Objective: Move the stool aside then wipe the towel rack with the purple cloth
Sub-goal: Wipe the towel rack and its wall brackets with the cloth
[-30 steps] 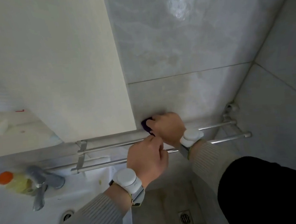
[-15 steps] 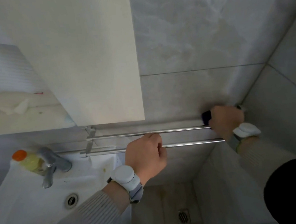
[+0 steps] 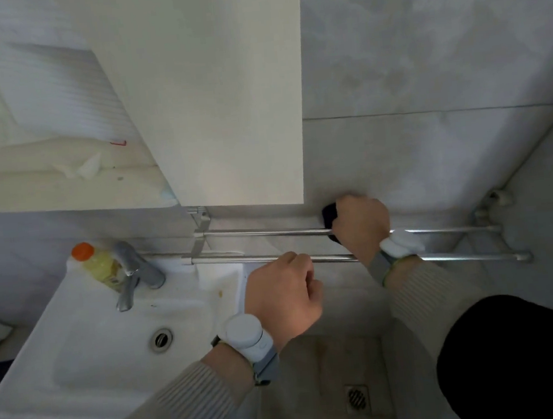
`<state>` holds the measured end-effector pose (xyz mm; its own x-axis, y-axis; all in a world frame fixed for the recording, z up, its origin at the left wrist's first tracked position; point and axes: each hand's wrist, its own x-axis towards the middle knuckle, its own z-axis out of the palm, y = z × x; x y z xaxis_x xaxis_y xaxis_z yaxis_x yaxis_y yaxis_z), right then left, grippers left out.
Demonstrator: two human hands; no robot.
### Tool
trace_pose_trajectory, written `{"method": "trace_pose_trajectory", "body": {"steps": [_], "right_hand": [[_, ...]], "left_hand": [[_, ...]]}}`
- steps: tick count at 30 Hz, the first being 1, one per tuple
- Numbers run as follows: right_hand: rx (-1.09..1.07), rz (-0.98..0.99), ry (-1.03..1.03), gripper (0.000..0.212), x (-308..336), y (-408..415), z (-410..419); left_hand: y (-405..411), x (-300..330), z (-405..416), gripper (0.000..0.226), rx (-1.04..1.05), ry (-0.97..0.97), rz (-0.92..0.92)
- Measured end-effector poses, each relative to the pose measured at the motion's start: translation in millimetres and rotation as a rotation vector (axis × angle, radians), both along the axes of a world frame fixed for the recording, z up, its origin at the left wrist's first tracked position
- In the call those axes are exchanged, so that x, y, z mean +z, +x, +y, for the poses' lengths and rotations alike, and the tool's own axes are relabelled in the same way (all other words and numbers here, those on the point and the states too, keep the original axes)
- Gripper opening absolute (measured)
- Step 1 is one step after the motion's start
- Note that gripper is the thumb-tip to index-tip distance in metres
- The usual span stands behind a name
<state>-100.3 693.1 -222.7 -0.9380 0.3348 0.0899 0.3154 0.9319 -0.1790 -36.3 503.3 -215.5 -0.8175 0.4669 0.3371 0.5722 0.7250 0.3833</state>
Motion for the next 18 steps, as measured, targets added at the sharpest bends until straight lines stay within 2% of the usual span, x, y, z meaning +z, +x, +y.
{"method": "trace_pose_trajectory", "body": {"steps": [4, 8, 13, 18], "right_hand": [[0.228, -0.024, -0.008, 0.016, -7, -26, -38], [0.292, 0.019, 0.009, 0.023, -16, -35, -48], [0.19, 0.073, -0.021, 0.018, -5, -14, -12], [-0.02, 0.07, 0.047, 0.022, -7, 22, 73]], "left_hand": [[5, -4, -15, 0.012, 0.01, -0.02, -0.015], [11, -8, -21, 0.016, 0.004, -0.05, -0.021], [19, -9, -20, 0.02, -0.023, -0.093, -0.027], [24, -6, -10, 0.022, -0.047, -0.131, -0.015]]}}
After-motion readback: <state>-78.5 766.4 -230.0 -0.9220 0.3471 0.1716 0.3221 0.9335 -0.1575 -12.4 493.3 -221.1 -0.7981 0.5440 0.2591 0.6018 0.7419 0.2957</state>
